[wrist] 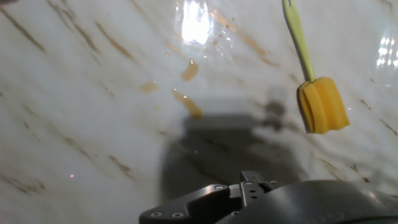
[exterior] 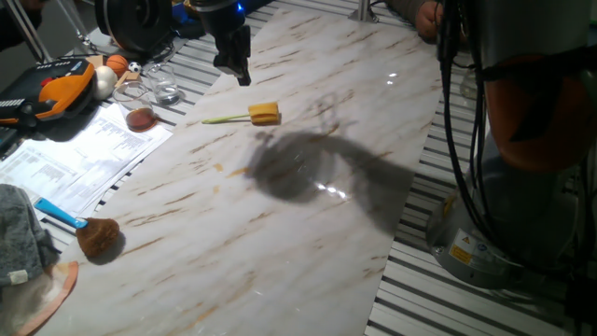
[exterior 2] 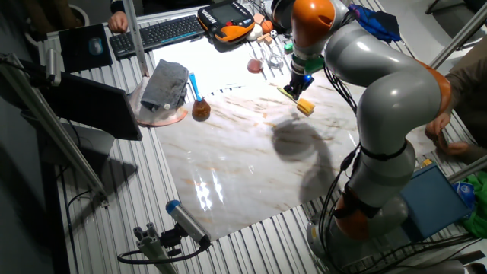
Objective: Scrub the table with a brush
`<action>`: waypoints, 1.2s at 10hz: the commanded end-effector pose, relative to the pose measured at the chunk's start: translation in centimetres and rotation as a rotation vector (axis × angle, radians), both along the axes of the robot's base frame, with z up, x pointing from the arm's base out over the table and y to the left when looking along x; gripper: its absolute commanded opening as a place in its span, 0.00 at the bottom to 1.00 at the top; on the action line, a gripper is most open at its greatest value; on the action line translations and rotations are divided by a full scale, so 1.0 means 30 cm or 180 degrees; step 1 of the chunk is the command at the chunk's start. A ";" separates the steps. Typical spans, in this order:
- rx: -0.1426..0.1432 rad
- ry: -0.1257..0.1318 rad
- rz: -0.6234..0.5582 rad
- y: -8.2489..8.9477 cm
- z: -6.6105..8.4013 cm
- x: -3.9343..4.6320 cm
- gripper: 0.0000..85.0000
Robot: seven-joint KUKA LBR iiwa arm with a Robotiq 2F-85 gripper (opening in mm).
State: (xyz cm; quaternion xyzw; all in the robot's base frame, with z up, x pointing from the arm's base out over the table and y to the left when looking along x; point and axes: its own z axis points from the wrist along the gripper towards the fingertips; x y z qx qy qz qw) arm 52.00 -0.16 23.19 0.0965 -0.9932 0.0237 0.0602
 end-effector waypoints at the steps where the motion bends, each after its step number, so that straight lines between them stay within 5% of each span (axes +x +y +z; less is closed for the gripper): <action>1: -0.0006 0.0001 0.0057 -0.009 -0.025 0.031 0.40; 5: 0.0058 -0.0120 0.0346 -0.081 -0.161 0.172 0.40; 7: 0.0124 -0.0070 0.0435 -0.118 -0.225 0.239 0.40; 9: 0.0163 -0.0110 0.0466 -0.142 -0.276 0.287 0.40; 12: 0.0164 -0.0170 0.0537 -0.170 -0.327 0.324 0.40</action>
